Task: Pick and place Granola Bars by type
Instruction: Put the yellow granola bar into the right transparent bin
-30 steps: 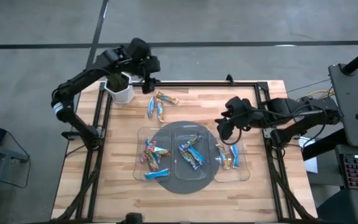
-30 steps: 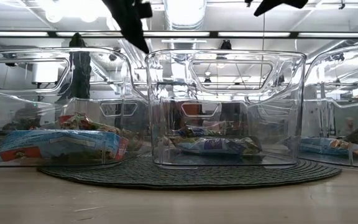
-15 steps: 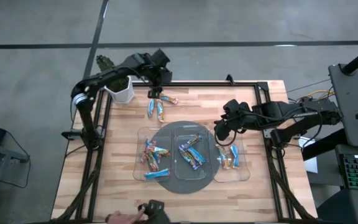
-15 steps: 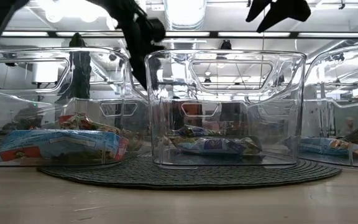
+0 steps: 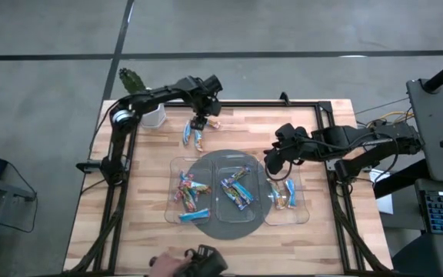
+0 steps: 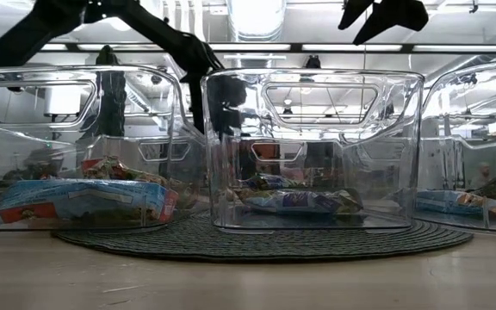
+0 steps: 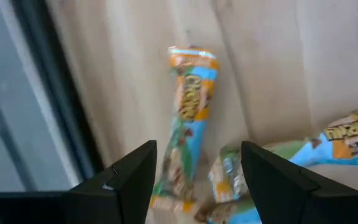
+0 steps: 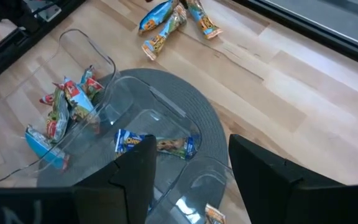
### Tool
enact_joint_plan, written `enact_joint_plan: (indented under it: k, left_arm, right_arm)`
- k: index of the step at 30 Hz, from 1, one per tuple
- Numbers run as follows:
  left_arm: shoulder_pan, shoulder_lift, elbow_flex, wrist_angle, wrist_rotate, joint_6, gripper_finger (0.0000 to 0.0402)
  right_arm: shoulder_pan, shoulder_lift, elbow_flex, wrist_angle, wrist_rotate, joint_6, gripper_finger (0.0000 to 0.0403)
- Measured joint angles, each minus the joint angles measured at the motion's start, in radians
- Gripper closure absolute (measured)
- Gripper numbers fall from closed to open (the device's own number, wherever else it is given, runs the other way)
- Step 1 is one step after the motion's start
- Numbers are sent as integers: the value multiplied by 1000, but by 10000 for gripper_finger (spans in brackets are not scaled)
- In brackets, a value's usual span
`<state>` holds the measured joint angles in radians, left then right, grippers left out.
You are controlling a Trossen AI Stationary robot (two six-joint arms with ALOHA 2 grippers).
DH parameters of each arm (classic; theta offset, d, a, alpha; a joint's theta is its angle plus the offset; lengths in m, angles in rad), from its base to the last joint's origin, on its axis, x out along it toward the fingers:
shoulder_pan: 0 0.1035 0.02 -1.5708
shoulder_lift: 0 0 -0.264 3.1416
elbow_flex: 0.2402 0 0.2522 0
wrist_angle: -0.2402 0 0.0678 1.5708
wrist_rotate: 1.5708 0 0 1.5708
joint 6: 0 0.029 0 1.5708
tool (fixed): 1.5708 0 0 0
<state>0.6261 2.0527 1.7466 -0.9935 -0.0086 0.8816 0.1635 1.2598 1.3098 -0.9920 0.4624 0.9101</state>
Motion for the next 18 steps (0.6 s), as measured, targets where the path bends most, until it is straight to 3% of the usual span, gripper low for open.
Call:
enact_joint_plan:
  k: [8,14,18]
  left_arm:
    - [-1,62,0,55,24,35,186]
    - [-1,87,0,101,25,30,186]
    - [-1,103,0,103,27,27,186]
  right_arm:
    - [0,0,0,1,-3,-13,211]
    - [1,-2,6,3,-113,-87,211]
    - [2,-33,7,8,-121,-123,211]
